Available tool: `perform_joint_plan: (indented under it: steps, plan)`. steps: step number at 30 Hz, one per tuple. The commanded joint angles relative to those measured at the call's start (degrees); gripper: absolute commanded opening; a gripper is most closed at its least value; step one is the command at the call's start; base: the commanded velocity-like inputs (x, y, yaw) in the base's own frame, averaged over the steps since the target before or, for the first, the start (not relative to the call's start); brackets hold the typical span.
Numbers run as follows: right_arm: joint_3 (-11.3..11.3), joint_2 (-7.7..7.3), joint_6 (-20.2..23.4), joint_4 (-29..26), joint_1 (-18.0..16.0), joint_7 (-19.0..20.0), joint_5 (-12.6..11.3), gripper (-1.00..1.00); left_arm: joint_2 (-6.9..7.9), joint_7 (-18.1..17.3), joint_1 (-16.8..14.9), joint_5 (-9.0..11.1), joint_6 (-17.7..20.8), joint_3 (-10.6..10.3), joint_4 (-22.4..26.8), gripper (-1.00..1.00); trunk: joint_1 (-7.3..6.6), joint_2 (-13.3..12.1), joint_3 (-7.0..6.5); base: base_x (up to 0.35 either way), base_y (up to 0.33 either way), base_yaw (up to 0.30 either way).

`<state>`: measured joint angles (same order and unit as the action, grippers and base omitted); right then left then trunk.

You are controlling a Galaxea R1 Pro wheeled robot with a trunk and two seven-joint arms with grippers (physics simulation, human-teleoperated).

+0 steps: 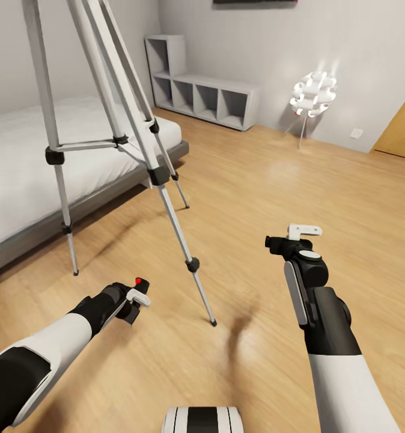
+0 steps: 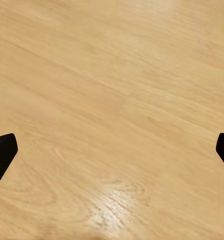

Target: Attach the digital camera to the camera tripod in the bedroom.

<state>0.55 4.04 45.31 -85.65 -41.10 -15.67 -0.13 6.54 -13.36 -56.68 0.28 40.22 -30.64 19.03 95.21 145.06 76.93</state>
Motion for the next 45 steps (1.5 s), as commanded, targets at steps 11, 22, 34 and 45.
perform_joint_plan:
  steps: [11,22,34,45]
  plan:
    - [0.1,0.0,0.3,0.0,0.0,-0.3,0.0,1.0,0.13,-0.3,0.0,-0.1,0.3,-0.4,0.1,-1.0,-0.29,-0.1,-3.42,0.0,0.0,-0.049]
    - [0.1,0.0,0.3,0.0,0.0,-0.3,0.0,1.0,0.14,-0.3,0.0,-0.1,0.3,-0.4,0.1,-1.0,-0.57,-0.3,-6.88,0.0,0.0,-0.002]
    - [0.1,0.0,0.3,0.0,0.0,-0.3,0.0,1.0,0.26,-0.4,0.0,-0.1,0.2,-0.4,0.9,-1.0,-0.88,-0.4,-10.64,0.0,0.0,0.0]
    - [0.1,0.0,0.3,0.1,0.0,-0.2,0.0,1.0,1.79,-0.3,1.7,0.5,-2.2,-0.3,2.9,-1.0,-1.16,-0.6,-14.1,0.0,0.0,0.0]
